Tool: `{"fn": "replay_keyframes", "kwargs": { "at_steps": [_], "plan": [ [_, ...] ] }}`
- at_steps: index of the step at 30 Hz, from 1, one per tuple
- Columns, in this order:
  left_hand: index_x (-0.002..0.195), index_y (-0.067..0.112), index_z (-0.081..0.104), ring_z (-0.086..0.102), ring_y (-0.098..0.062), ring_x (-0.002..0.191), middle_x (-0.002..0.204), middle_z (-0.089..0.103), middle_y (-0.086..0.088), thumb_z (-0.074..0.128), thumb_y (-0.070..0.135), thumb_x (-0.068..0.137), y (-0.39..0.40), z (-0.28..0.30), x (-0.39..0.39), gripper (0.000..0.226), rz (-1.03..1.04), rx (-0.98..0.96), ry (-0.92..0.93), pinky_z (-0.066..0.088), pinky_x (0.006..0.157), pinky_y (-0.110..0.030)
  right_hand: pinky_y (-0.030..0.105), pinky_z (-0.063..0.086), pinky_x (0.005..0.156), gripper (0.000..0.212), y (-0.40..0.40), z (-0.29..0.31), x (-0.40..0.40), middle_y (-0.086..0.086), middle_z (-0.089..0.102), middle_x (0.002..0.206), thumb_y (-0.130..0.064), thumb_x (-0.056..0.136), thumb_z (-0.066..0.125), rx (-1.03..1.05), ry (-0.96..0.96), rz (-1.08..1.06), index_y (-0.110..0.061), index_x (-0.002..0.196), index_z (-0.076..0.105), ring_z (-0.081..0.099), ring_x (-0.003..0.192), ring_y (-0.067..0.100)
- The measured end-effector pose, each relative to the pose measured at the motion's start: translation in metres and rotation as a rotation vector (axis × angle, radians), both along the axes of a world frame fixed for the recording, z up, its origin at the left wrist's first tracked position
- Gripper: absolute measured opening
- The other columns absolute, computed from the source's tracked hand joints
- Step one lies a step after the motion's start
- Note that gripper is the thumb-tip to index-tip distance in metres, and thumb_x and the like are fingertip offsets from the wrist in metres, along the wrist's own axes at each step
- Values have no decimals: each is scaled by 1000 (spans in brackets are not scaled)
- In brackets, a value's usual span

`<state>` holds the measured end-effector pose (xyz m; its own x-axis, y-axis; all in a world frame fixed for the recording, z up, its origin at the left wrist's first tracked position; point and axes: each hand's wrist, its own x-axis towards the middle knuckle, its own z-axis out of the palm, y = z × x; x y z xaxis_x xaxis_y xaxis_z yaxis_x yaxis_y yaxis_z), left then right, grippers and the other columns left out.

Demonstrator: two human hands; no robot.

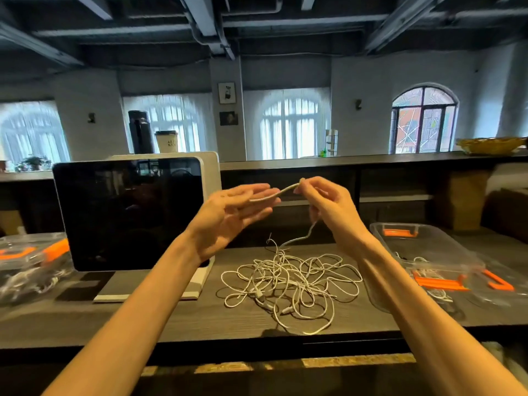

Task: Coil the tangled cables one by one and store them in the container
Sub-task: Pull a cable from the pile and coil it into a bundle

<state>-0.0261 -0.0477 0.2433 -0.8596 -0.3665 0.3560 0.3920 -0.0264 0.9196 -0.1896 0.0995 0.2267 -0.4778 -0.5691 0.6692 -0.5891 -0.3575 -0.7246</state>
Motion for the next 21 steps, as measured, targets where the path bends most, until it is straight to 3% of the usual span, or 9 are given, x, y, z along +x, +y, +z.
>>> {"fn": "replay_keyframes", "kwargs": {
  "at_steps": [3, 5, 7, 8, 10, 12, 15, 17, 21],
  "plan": [
    [142, -9, 49, 50, -43, 135, 145, 50, -29, 46, 48, 97, -6, 3, 13, 72, -345, 184, -48, 40, 114, -46, 13, 46, 81, 19, -1, 18, -3, -16, 73, 91, -33, 102, 59, 90, 79, 46, -23, 96, 74, 66, 93, -3],
    [144, -5, 48, 57, -40, 129, 147, 48, -29, 41, 69, 91, -17, 4, 17, 92, -448, 203, -92, 47, 109, -44, 21, 46, 87, 17, -1, 26, -5, -13, 73, 94, -33, 101, 59, 182, 150, 84, -25, 96, 74, 66, 97, 3],
    [139, 3, 58, 72, -22, 86, 127, 65, -22, 38, 66, 95, -20, 5, 15, 80, -343, 85, -187, 61, 75, -26, 21, 48, 87, 15, -4, 30, -5, -9, 71, 96, -33, 101, 60, 243, 221, 87, -26, 99, 73, 65, 96, 6],
    [135, 5, 62, 64, -12, 62, 106, 69, -15, 38, 62, 98, -18, 4, 13, 72, -282, 26, -232, 54, 54, -17, 17, 49, 86, 14, -5, 30, -5, -9, 71, 97, -32, 100, 62, 250, 254, 74, -25, 102, 74, 65, 97, 4],
    [130, 8, 65, 39, -5, 44, 73, 51, -3, 40, 57, 99, -8, 3, 6, 63, -204, -10, -259, 30, 39, -14, 10, 50, 83, 12, -8, 31, -3, -11, 71, 98, -29, 99, 65, 212, 314, 23, -24, 104, 74, 64, 98, 0],
    [127, 8, 63, 28, -5, 45, 65, 36, 2, 40, 55, 101, -1, 2, -3, 59, -61, -40, -223, 23, 40, -16, 9, 49, 79, 12, -10, 28, -1, -13, 72, 95, -29, 98, 68, 150, 326, -38, -23, 104, 76, 64, 95, -1],
    [131, 8, 58, 31, -7, 50, 68, 44, 2, 38, 55, 103, 6, -4, -17, 59, 113, -16, -153, 27, 42, -15, 13, 50, 71, 17, -16, 16, 10, -10, 72, 90, -29, 96, 70, 88, 332, -93, -19, 106, 79, 66, 85, 3],
    [129, 11, 62, 44, -8, 54, 80, 61, -4, 39, 58, 101, 14, -8, -25, 59, 142, 35, -104, 36, 49, -15, 17, 53, 70, 16, -24, 6, 21, -8, 73, 90, -24, 95, 72, 60, 390, -151, -18, 107, 79, 67, 81, 5],
    [106, 10, 72, 73, -20, 93, 102, 76, -10, 40, 49, 104, 26, -16, -35, 50, 217, 142, -56, 61, 79, -33, 33, 63, 76, 17, -36, -16, 35, -3, 77, 100, -19, 95, 69, 67, 534, -213, -19, 108, 79, 72, 85, 10]
  ]
}}
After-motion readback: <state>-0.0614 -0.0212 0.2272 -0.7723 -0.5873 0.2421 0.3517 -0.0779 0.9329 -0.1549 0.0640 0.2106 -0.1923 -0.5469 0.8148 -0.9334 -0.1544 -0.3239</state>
